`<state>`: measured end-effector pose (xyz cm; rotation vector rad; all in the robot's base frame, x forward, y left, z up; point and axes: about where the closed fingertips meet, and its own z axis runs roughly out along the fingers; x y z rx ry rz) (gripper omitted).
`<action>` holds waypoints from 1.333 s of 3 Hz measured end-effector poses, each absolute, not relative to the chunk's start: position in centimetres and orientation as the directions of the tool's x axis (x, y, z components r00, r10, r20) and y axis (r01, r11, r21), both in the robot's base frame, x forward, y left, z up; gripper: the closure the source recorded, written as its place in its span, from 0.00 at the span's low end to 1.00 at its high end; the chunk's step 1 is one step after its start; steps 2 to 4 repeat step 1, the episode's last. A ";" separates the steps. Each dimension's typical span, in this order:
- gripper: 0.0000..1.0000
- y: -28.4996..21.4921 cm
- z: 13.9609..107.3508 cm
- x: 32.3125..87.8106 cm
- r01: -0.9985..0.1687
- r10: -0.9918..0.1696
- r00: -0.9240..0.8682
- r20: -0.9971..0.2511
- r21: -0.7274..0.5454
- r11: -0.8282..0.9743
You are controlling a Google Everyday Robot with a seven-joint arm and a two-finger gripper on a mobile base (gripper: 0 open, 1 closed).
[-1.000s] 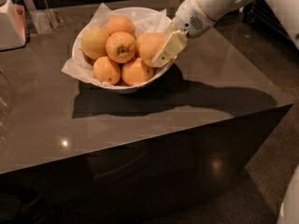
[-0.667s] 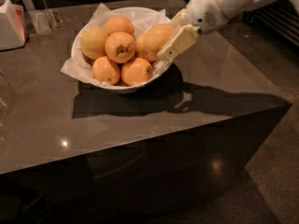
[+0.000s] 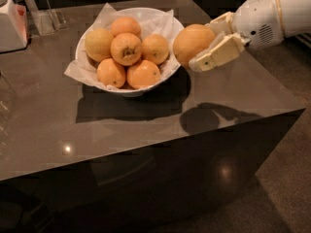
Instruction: Pick orange from white bowl
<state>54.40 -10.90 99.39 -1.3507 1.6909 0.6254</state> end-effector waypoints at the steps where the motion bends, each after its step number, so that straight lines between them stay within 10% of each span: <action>1: 1.00 -11.0 99.3 54.4 -0.949 -0.518 -0.046 -0.854 -0.125 0.290; 4: 1.00 -11.0 99.3 54.4 -0.949 -0.518 -0.046 -0.854 -0.125 0.290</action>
Offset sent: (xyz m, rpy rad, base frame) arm 0.0000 0.0000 0.0000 0.0000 0.0000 0.0000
